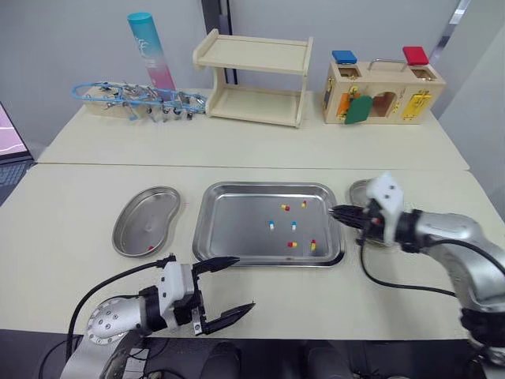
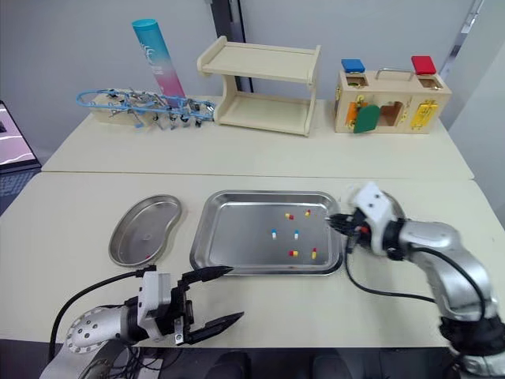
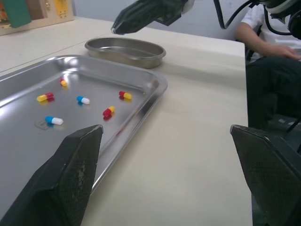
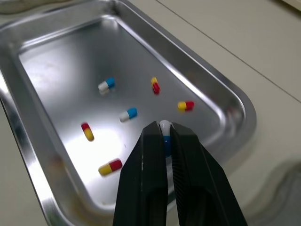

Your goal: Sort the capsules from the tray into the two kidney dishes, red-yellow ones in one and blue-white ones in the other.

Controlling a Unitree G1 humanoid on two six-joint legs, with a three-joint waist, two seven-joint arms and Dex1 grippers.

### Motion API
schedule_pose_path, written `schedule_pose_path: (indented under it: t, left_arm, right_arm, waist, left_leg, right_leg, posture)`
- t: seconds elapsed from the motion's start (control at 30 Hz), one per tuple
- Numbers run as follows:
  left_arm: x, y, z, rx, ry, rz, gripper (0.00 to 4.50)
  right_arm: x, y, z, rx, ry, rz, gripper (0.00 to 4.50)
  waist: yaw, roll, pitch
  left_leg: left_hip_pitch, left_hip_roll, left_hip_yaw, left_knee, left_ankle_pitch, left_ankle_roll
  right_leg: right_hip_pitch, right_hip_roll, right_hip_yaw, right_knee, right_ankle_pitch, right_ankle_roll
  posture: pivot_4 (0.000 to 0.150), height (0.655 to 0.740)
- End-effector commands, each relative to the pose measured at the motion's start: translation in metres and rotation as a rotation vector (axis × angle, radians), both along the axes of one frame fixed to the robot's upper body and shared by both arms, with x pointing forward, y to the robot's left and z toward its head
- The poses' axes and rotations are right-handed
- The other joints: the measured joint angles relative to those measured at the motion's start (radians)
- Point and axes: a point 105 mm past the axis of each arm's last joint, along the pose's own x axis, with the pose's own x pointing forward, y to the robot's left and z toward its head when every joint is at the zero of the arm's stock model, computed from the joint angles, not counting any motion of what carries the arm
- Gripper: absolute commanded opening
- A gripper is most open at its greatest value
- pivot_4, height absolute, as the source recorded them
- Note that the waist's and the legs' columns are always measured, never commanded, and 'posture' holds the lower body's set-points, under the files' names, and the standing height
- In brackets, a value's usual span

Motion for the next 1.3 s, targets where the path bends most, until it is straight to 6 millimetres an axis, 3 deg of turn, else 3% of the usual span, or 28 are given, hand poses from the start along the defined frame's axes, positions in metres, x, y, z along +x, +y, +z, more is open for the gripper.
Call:
schedule_pose_path:
  t: [0.03,0.2,0.33,0.8,0.87,1.1,1.13,1.3]
  left_arm:
    - [-0.001,-0.011,0.015,-0.038,-0.036,-0.057,4.5]
    - [0.004,-0.016,0.018,-0.036,-0.063,-0.081,4.5]
    - [0.006,-0.017,0.02,-0.041,-0.08,-0.076,4.5]
    - [0.006,-0.013,0.018,-0.036,-0.095,-0.027,4.5]
    - [0.007,-0.003,0.017,-0.018,-0.077,0.021,4.5]
    - [0.025,0.065,0.019,0.017,-0.023,0.416,4.5]
    - [0.027,0.093,0.017,0.049,-0.016,0.525,4.5]
    - [0.016,0.194,0.024,0.167,-0.012,0.839,4.5]
  right_arm:
    - [0.002,-0.035,0.008,-0.022,-0.038,-0.104,0.01]
    - [0.015,-0.073,-0.01,-0.073,0.006,-0.304,0.01]
    - [0.016,-0.079,-0.016,-0.082,0.028,-0.346,0.01]
    - [0.013,-0.081,-0.001,-0.098,-0.038,-0.293,4.35]
    - [0.007,-0.08,0.002,-0.099,-0.064,-0.243,4.43]
    - [-0.021,-0.081,0.009,-0.132,-0.17,-0.072,4.43]
    - [-0.027,-0.088,0.008,-0.151,-0.164,-0.054,4.43]
    - [-0.046,-0.118,-0.002,-0.256,-0.111,-0.02,4.43]
  waist:
    - [-0.001,0.0,0.0]
    - [-0.004,0.0,0.0]
    - [-0.002,0.0,0.0]
    - [0.0,0.0,0.0]
    - [0.0,0.0,0.0]
    - [0.0,0.0,0.0]
    - [0.0,0.0,0.0]
    - [-0.001,-0.001,0.001]
  left_leg:
    - [0.0,0.0,0.0,0.0,0.0,0.0]
    - [0.001,0.0,0.001,0.0,0.0,0.0]
    - [0.001,0.0,0.001,0.0,0.0,0.0]
    - [0.001,0.0,0.001,0.0,0.0,0.0]
    - [0.001,0.0,0.001,0.0,0.0,0.0]
    - [0.002,0.0,0.0,0.0,0.0,0.0]
    - [0.003,0.0,0.001,0.0,0.0,0.0]
    - [0.005,0.0,0.001,-0.001,0.0,0.0]
  right_leg:
    - [0.0,0.0,0.0,0.0,0.0,0.0]
    - [0.001,0.0,0.001,0.0,0.0,0.0]
    - [0.001,0.0,0.001,0.0,0.0,0.0]
    - [0.001,0.0,0.001,0.0,0.0,0.0]
    - [0.001,0.0,0.001,0.0,0.0,0.0]
    - [0.002,0.0,0.001,0.0,0.0,0.0]
    - [0.003,0.0,0.001,0.0,0.0,0.0]
    - [0.004,0.0,0.0,-0.001,0.0,0.0]
  posture:
    - [0.15,0.74]
    - [0.15,0.74]
    - [0.15,0.74]
    - [0.15,0.74]
    - [0.15,0.74]
    - [0.15,0.74]
    - [0.15,0.74]
    - [0.15,0.74]
